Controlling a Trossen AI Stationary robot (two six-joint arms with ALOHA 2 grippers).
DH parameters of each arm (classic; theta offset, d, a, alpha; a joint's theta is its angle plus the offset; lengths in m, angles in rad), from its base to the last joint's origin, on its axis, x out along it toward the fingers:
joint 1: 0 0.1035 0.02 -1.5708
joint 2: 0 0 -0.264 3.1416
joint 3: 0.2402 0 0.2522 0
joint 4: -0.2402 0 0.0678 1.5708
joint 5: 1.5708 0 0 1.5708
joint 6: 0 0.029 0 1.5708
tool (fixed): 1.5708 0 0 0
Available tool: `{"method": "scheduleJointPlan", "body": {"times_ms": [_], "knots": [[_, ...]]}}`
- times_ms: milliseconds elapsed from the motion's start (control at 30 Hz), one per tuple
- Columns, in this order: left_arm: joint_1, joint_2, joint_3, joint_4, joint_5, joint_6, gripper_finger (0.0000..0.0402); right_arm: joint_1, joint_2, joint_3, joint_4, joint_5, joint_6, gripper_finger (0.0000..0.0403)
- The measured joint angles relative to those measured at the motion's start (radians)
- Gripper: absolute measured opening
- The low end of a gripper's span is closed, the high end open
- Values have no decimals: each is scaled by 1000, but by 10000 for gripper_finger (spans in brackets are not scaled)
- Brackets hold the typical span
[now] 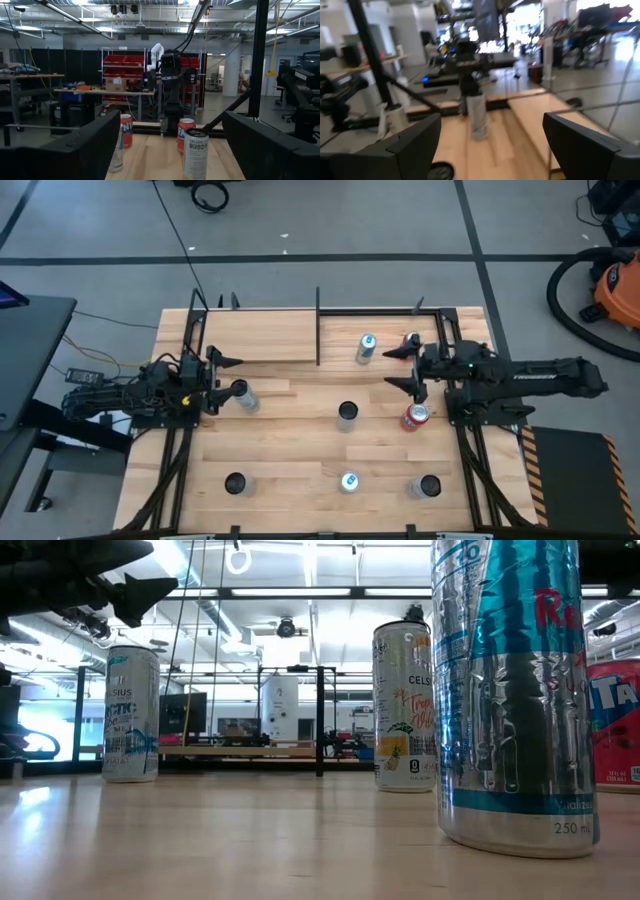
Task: Place canned beverage on shelf
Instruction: Put the top white yellow soda can on the shelf
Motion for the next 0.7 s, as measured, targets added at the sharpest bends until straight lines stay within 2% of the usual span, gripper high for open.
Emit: {"method": "scheduleJointPlan", "body": {"times_ms": [100,300,500,700], "knots": [[0,0,0,0,0,0,353,0,67,12,-2,-43,15,359],[0,0,1,-3,0,-1,353,3,190,43,-1,-63,16,359],[0,0,2,-21,0,-13,353,13,295,91,8,-161,18,359],[0,0,2,-21,0,-17,353,60,402,136,13,-170,14,359]]}}
